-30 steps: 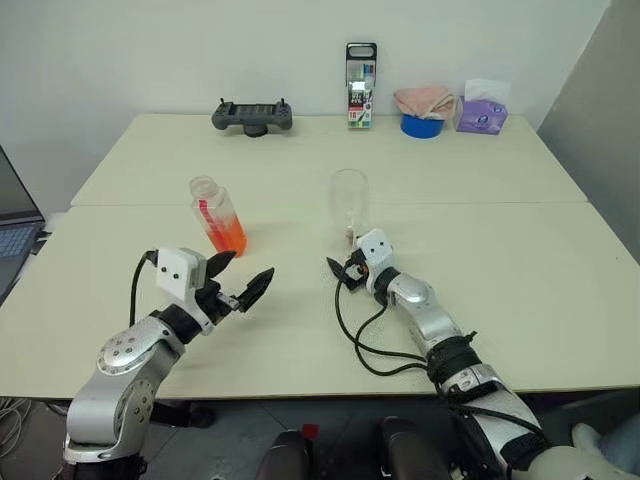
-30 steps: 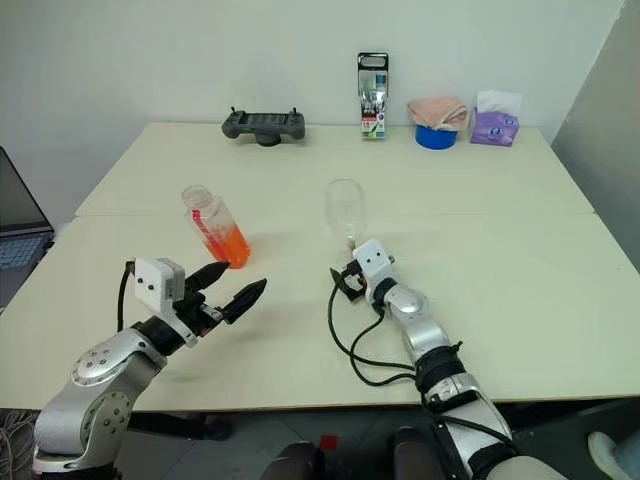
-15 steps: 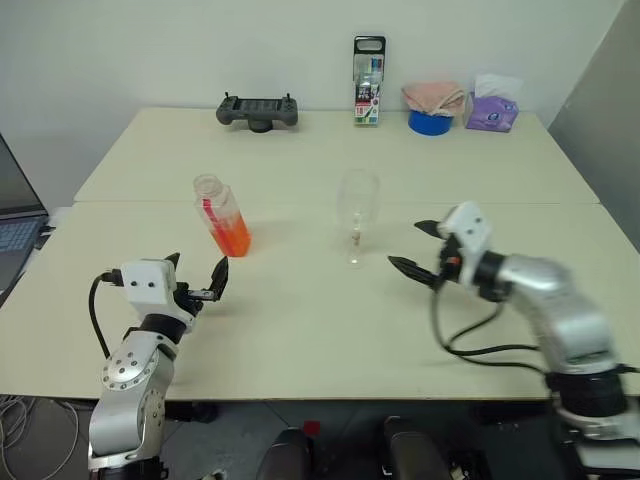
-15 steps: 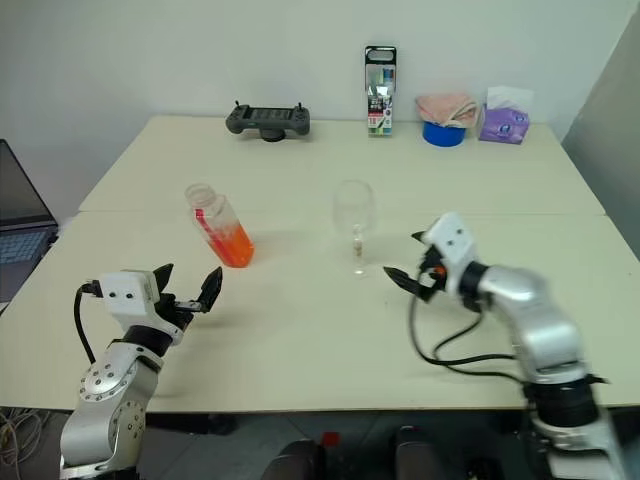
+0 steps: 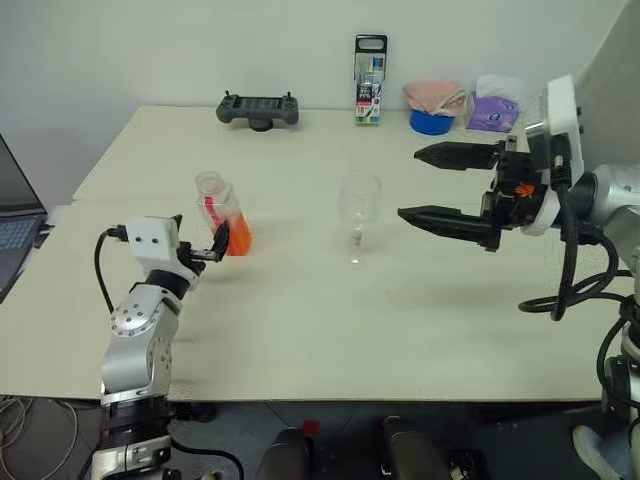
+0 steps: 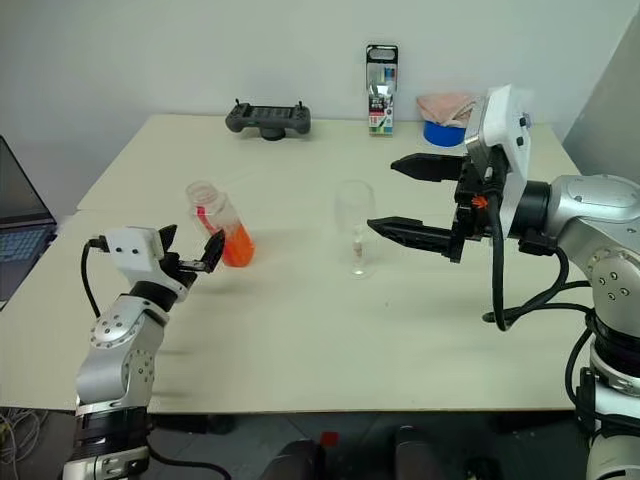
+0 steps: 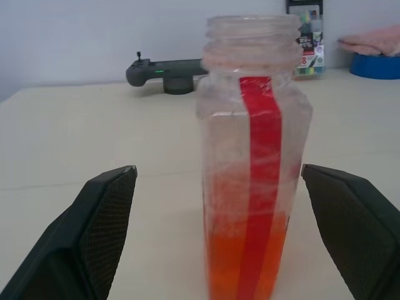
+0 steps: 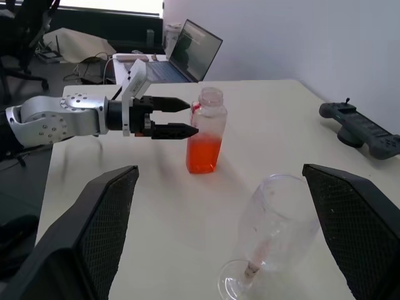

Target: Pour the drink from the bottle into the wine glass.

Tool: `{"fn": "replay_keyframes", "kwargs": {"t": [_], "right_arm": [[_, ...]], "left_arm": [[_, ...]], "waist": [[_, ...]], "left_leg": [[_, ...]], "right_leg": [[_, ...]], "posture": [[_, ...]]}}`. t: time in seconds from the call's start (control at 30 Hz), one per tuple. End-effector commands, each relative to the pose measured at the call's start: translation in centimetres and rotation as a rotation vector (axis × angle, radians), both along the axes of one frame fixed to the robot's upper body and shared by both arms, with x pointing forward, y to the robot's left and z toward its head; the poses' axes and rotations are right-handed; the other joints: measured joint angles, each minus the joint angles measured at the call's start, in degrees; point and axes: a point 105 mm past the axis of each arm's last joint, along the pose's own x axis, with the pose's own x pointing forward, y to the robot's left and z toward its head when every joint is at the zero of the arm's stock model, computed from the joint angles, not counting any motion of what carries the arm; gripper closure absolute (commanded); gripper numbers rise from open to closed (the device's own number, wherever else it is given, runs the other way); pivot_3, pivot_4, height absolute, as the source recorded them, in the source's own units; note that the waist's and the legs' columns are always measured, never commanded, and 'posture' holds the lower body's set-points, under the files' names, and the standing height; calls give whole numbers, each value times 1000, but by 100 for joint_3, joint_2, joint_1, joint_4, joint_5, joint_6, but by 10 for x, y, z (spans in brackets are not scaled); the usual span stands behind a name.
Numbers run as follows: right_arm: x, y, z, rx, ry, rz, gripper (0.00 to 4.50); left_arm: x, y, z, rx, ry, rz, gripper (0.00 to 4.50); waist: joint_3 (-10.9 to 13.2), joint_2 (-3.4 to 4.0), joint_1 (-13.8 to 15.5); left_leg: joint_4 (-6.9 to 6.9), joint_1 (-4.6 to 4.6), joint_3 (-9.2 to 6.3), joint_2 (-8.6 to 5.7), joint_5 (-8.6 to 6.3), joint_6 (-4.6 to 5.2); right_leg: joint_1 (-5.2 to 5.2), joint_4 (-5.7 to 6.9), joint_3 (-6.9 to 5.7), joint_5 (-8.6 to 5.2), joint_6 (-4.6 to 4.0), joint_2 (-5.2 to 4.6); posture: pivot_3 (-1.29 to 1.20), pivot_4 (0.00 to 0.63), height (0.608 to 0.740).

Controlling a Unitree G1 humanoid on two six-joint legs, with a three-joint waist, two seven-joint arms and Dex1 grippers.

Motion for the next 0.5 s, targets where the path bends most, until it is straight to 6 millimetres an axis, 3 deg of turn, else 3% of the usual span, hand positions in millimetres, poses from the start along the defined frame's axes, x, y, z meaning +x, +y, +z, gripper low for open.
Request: {"fn": "replay_keyframes", "kwargs": {"t": [0.03,0.5], "right_arm": [[-7,2,8,-7,-59,11,28],[-4,1,1,-23,-54,-39,28]], "left_arm": [[11,-1,21,27,-63,-12,0],[37,-12,31,34,-77,3,0]], "waist": [[1,-1,6],[1,-1,-4]], "left_leg": [[0,0,-1,0,0,0],[0,-2,0,1,0,0]], "right_leg": [[-1,1,-1,-1,1,0],[-5,3,1,0,2,2]], "posture": [[0,150,740],[0,150,740]]}}
